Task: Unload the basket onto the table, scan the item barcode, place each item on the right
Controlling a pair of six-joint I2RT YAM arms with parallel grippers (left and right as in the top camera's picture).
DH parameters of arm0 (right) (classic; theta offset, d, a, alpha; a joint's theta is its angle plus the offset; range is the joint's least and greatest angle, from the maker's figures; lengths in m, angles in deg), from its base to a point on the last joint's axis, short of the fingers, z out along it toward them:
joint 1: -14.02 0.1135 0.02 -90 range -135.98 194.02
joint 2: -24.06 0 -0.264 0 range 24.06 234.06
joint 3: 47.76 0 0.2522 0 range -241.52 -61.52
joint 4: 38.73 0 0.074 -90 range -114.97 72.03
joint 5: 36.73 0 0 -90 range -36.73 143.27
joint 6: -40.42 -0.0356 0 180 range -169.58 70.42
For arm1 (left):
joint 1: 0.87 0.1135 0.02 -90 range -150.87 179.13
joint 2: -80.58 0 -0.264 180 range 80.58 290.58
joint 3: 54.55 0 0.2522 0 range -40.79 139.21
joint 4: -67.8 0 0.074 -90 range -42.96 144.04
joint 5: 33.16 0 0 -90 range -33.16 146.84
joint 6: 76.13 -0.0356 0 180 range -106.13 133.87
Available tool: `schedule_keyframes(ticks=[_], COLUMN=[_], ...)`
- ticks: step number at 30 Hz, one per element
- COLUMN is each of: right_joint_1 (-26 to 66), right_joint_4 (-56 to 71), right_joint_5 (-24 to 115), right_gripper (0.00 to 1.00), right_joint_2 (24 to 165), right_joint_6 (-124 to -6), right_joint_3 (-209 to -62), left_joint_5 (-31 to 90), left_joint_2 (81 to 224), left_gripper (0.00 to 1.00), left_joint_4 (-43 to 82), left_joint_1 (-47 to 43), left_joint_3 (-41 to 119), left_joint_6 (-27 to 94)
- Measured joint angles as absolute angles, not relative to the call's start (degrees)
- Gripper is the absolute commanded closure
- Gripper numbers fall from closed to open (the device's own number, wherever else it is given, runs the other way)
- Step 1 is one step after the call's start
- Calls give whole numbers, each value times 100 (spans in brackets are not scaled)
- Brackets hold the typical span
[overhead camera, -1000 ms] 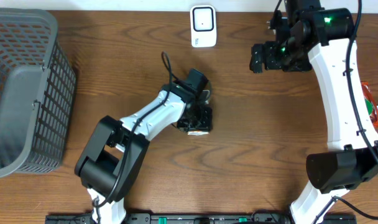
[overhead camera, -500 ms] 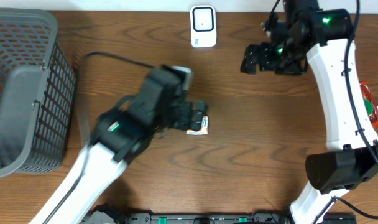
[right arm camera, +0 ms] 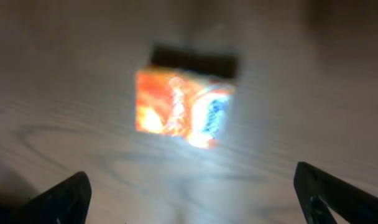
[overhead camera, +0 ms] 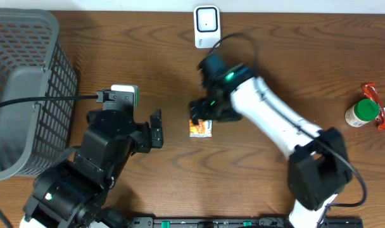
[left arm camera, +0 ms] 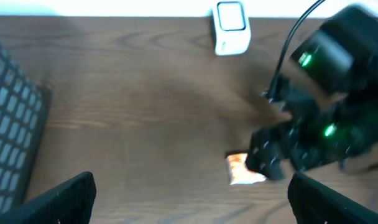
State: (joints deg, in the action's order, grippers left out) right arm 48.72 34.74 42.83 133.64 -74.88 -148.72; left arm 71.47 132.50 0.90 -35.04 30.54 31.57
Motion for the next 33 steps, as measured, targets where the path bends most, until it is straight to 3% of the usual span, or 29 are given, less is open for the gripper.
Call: schedule_keyframes(ticks=[6, 14, 26, 28, 33], right_joint_1=[5637, 5718, 5724, 5740, 5718], right_joint_4=[2744, 2099, 1417, 1345, 1150], right_joint_5=[5177, 5763, 5675, 5643, 5520], right_gripper=[1, 1, 2, 11, 44], right_joint_2=[13368, 13370, 13386, 13434, 13611], right_joint_6=[-8196, -8336, -8091, -8078, -7971], right_joint_3=[-14111, -13315, -13302, -13302, -13302], left_joint_5=[7269, 7344, 7350, 7350, 7350], left_joint_2=[13355, 13350, 13350, 13350, 13350], left_gripper=[1, 1, 2, 2, 2], left_joint_4=[-164, -260, -258, -260, -293], left_joint_1=[-3504, -3504, -3504, -3504, -3504], left_joint_3=[3054, 3054, 3054, 3054, 3054], left_joint_6=[3157, 3157, 3157, 3157, 3157])
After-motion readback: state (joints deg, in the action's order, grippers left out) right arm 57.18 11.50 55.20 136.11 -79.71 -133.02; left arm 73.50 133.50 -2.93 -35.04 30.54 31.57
